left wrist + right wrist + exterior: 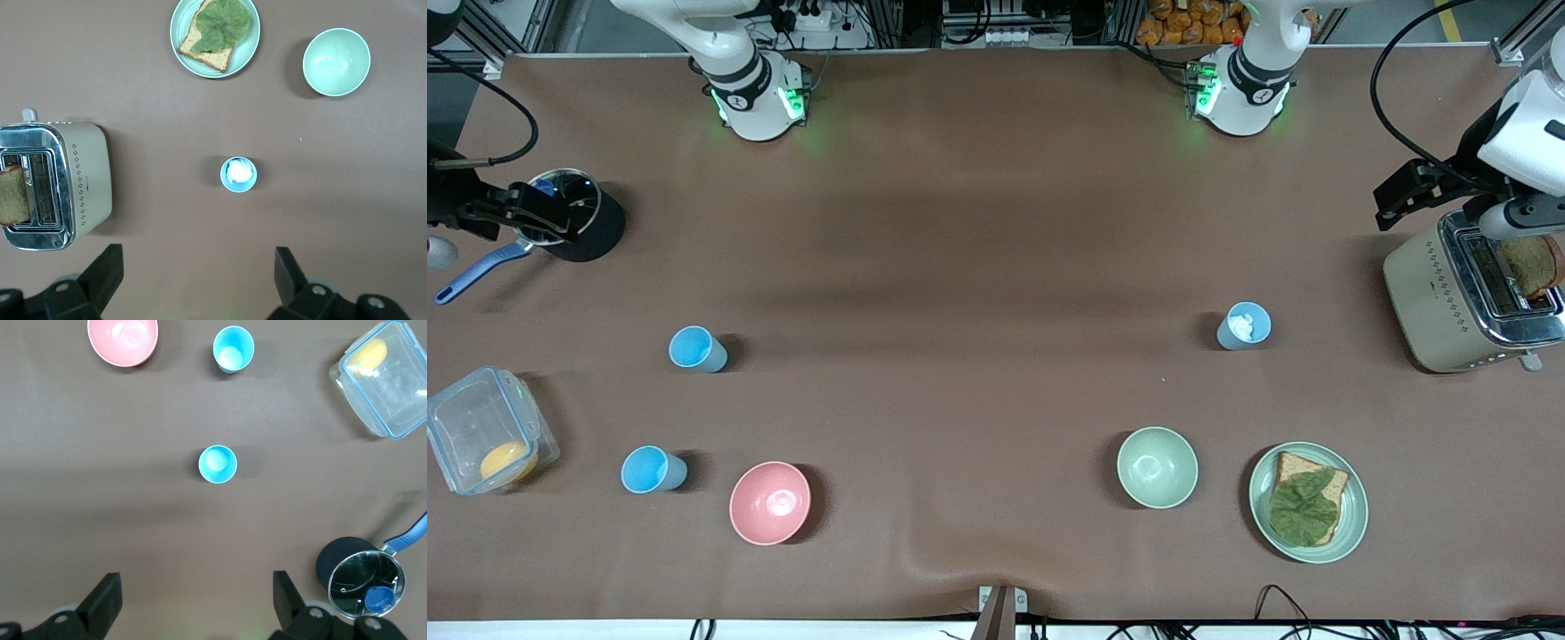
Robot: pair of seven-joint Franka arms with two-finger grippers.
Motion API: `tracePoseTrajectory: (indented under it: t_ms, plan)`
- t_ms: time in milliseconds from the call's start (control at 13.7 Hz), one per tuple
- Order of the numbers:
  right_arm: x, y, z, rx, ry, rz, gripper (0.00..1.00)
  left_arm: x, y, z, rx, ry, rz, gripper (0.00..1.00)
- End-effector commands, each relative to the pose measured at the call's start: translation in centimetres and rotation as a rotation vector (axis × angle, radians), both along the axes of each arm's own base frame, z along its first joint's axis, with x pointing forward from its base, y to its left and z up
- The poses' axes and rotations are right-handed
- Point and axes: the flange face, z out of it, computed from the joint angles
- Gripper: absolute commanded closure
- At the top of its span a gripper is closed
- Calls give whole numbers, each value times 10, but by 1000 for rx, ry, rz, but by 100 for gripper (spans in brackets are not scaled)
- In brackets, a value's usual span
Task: Stack blue cups with both arms
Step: 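Reach the left gripper to the toaster-side cup while the right gripper reaches another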
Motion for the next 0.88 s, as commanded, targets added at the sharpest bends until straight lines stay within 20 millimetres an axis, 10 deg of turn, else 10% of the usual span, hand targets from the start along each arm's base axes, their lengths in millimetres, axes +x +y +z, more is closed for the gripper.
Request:
tracePoseTrajectory:
  t_ms: [0,293,805]
  plan:
    - [-14,-2,3,22,-13,-21,0,-1,4,1,-5,1,-10,0]
    - [-15,-3,2,17,-5,-21,0,12,4,-26,-2,53,-16,0]
    - [4,13,-32,10,73,21,0,20,29,-178,-12,92,43,0]
